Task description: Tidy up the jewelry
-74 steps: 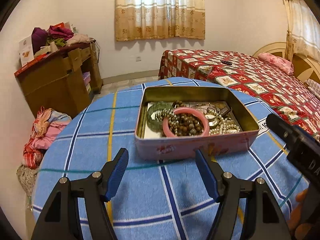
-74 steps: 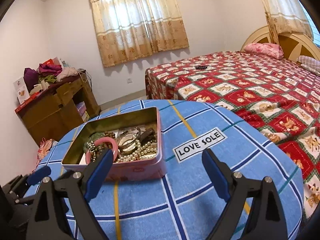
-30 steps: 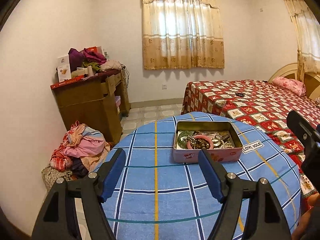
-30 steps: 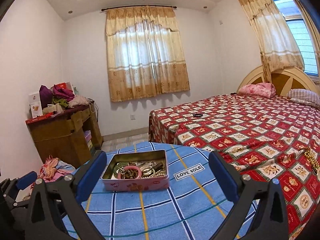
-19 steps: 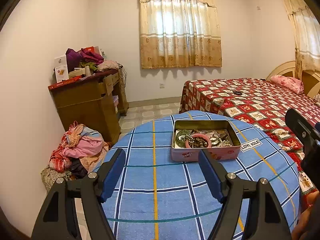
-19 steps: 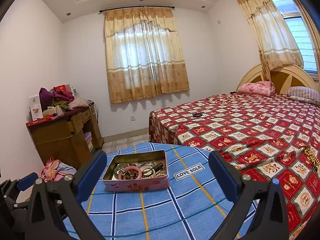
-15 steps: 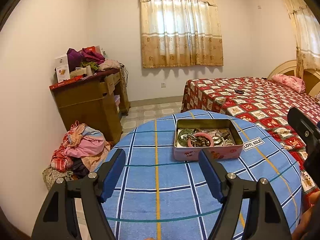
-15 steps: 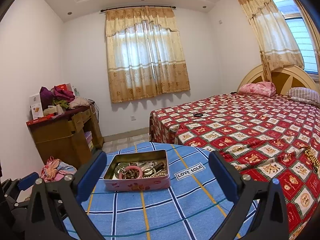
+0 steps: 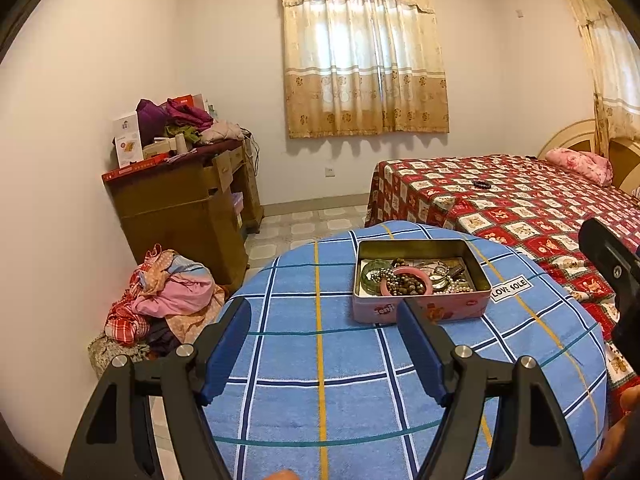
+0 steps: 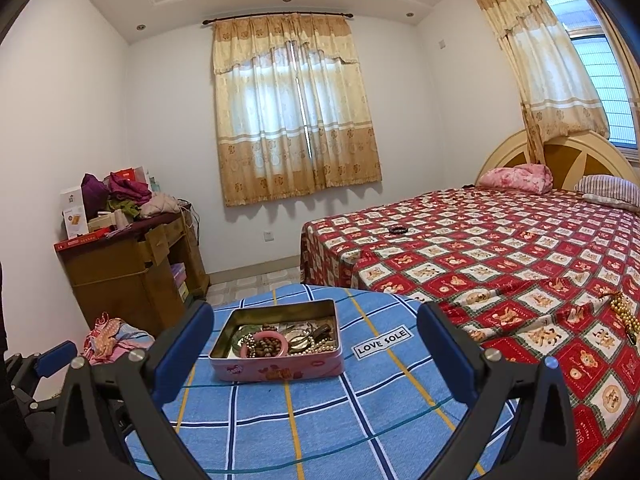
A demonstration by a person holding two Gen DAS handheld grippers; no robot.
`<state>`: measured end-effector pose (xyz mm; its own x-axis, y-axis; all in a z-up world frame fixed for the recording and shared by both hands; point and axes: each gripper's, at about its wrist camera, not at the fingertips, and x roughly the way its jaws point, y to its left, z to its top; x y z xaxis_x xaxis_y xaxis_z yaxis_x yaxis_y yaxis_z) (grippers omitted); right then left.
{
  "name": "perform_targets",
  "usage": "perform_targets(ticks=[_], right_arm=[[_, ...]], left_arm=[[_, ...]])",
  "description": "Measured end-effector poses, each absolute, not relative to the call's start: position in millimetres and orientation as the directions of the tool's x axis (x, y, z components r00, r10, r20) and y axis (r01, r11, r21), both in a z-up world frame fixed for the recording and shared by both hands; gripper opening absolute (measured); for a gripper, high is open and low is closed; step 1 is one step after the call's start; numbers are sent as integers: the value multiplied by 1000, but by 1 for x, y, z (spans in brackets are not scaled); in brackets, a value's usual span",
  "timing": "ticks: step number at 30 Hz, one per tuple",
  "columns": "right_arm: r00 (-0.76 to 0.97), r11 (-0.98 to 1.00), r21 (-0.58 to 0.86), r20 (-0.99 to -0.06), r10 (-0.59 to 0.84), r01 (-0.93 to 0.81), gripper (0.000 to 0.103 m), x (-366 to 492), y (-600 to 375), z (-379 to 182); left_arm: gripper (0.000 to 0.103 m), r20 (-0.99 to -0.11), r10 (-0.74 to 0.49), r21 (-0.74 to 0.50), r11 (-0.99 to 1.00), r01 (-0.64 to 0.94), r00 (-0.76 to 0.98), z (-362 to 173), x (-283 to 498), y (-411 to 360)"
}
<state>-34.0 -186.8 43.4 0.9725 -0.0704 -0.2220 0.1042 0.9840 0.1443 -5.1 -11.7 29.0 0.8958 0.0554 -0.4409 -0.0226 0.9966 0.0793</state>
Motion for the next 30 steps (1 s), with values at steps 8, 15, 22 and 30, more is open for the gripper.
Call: perform_targets(ticks=[8,15,22,30], right_arm=[[972,984,148,-226,-68,103,103,-35,-184,42],[971,984,149,-230,-65,101,103,-35,-185,41],[971,984,149,-232,-65,102,103,-35,-184,41],[970,983,152,-234,-62,100,103,-35,-184,41]], left_arm=[[76,-434,63,87,996,-27,899,30,-5,-10],[76,-440,63,87,996,-27,896,29,-4,-9],[76,-440,70,71,997,-43,895,28,-1,-4],[76,-450,62,56,998,-42,891,25,1,-3]])
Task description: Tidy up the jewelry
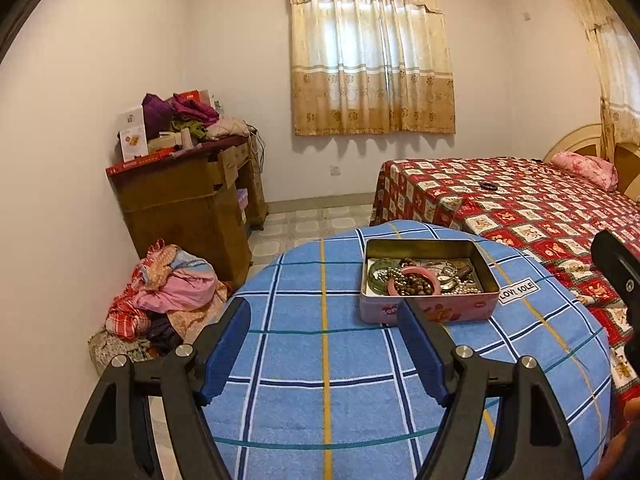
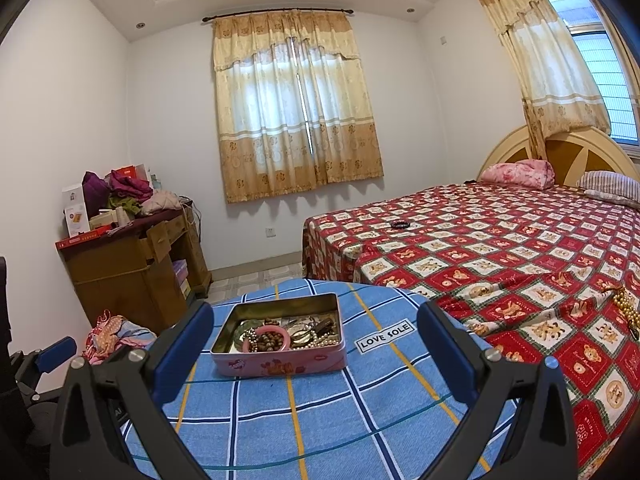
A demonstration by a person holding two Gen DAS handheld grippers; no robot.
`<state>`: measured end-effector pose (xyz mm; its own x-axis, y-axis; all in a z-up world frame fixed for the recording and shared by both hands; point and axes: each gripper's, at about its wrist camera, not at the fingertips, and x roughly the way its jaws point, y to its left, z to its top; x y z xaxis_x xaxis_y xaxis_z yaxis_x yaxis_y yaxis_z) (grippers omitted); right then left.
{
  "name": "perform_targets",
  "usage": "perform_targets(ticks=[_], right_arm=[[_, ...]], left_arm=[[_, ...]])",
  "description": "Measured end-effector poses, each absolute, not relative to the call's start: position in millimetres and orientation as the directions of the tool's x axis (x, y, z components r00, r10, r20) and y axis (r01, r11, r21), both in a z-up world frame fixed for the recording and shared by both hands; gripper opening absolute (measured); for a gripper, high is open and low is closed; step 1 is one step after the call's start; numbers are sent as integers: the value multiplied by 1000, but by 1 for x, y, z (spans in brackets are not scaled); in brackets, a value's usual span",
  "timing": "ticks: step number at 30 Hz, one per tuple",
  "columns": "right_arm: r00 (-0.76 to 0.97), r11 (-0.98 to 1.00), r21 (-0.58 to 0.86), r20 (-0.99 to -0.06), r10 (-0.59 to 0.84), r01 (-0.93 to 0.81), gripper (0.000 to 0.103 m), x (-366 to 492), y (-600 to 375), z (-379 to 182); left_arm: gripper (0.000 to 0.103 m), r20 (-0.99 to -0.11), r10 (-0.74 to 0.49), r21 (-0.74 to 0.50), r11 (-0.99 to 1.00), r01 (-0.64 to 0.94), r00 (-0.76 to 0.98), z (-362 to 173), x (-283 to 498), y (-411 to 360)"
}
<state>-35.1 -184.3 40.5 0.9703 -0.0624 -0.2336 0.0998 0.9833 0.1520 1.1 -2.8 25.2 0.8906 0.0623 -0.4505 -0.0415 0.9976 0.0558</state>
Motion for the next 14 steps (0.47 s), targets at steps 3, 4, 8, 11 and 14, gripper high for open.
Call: perform_targets(ticks=[3,4,8,11,14], right_arm=[[970,984,149,-235,-61,98,103,-35,-184,40],[970,984,149,-235,-60,97,103,-35,-183,40],[969,984,151,-240,-52,90,103,-34,-183,39],[968,984,152,-246,-50,89,103,-33,-184,38],[967,984,152,-250,-47,87,103,-32,-183,38]], left_arm=[[76,-454,40,44,999,-23,890,24,0,-3],[76,-453,36,43,999,-18,891,24,-1,-4],[76,-458,15,30,1000,-2,889,23,-2,-4],[76,-466,19,28,1000,-6,885,22,0,-3],[76,-471,26,42,999,-7,882,20,1,-5]])
